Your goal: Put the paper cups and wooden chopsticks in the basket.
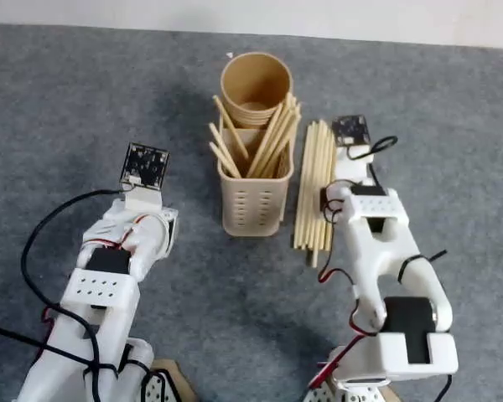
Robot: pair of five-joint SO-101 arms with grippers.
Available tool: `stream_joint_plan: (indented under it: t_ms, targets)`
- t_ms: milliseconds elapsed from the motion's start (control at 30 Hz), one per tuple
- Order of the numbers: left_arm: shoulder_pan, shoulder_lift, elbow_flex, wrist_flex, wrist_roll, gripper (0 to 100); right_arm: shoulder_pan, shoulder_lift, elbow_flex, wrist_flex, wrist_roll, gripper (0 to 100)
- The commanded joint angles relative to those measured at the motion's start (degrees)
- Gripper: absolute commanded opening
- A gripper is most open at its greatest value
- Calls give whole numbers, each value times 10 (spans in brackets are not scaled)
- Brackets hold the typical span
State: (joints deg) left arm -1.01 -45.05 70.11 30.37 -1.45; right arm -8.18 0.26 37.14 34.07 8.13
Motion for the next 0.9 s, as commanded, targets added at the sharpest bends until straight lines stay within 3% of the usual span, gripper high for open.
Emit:
stream_joint_plan:
  t_ms: [0, 400, 733, 867]
  targets:
    - [11, -9, -2, -9, -6, 171, -11, 9, -7, -10, 5, 113]
    - [10, -9, -2, -9, -6, 171, -15, 37, -7, 1, 26, 113]
    - [9, -9, -2, -8, -6, 171, 24, 164, -163, 145, 24, 107]
    - [9, -9, -2, -8, -6, 171, 40, 157, -172, 155, 23, 3]
